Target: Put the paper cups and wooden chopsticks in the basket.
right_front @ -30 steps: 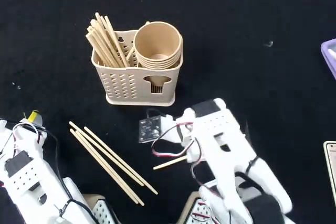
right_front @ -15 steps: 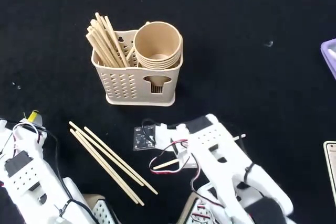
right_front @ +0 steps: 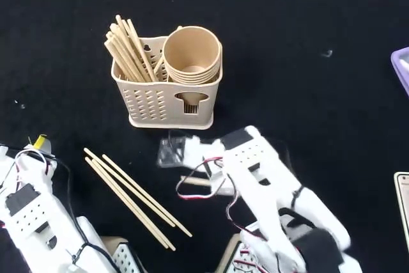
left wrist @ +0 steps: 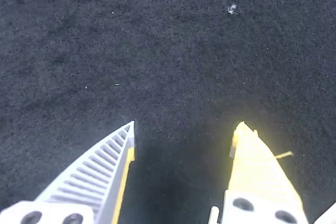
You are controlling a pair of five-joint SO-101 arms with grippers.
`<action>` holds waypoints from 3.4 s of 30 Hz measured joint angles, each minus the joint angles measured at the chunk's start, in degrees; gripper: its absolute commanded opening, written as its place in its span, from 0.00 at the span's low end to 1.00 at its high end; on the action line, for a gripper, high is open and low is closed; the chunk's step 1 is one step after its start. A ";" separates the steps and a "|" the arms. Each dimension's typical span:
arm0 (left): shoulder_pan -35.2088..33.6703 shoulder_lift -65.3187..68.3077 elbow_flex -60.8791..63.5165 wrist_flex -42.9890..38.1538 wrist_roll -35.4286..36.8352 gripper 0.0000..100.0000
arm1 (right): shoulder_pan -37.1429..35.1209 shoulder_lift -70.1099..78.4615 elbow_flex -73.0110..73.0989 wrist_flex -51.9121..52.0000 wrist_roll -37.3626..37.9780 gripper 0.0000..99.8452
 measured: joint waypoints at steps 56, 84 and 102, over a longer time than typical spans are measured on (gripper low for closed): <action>0.00 0.00 0.00 0.00 -0.53 0.29 | -33.41 28.66 -20.57 -24.18 -47.03 0.17; 0.00 0.00 0.00 0.00 -0.53 0.29 | -30.95 32.44 -26.37 -13.45 -42.20 0.01; 0.00 0.00 0.00 0.00 -0.53 0.29 | -30.15 11.60 -13.01 -16.97 -42.73 0.02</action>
